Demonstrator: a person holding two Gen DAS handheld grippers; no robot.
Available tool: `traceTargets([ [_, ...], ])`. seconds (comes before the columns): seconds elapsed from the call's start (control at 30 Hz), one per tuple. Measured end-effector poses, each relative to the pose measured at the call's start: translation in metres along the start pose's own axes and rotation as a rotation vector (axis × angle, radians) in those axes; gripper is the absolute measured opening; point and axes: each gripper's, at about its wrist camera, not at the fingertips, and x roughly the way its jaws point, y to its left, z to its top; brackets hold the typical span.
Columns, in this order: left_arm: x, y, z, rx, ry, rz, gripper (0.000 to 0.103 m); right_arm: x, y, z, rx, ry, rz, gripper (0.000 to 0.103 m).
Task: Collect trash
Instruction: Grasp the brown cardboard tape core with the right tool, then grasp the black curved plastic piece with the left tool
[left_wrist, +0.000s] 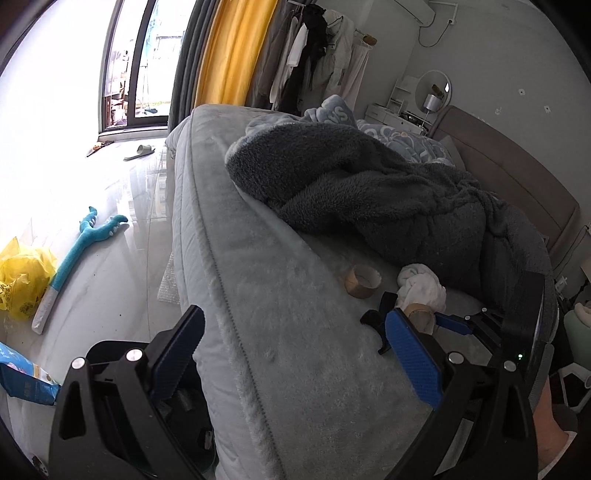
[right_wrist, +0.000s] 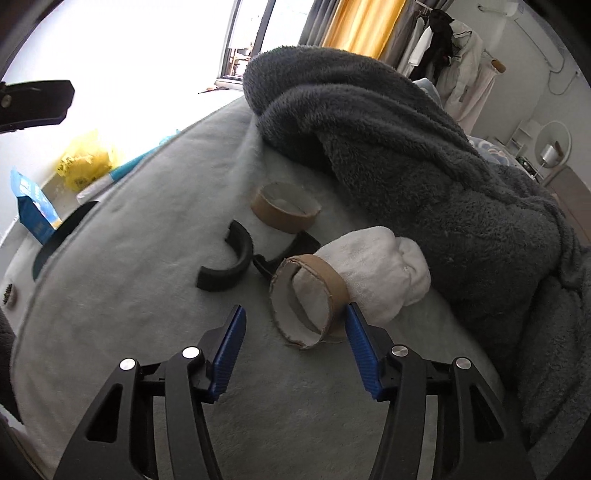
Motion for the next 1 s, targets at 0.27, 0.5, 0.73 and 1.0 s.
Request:
traceTargets([
  [0.27, 0.014, -0.011, -0.005, 0.027, 0.024, -0.004, 0.1, 0.017, 0.007, 0.003, -0.069, -0.002, -0.12, 0.045],
  [0.5, 0.025, -0.027, -0.01, 0.124, 0.013, -0.022, 0.099, 0.008, -0.015, 0.006, 0.022, -0.039, -0.029, 0.043],
  [0.73, 0.045, -0.042, -0.023, 0.233, 0.007, -0.051, 0.098, -0.007, -0.043, -0.004, 0.2, -0.062, 0.162, 0.043],
  [1.0, 0.074, -0.063, -0.039, 0.314, 0.057, -0.106, 0.086, -0.025, -0.069, -0.015, 0.305, -0.125, 0.3, 0.043],
])
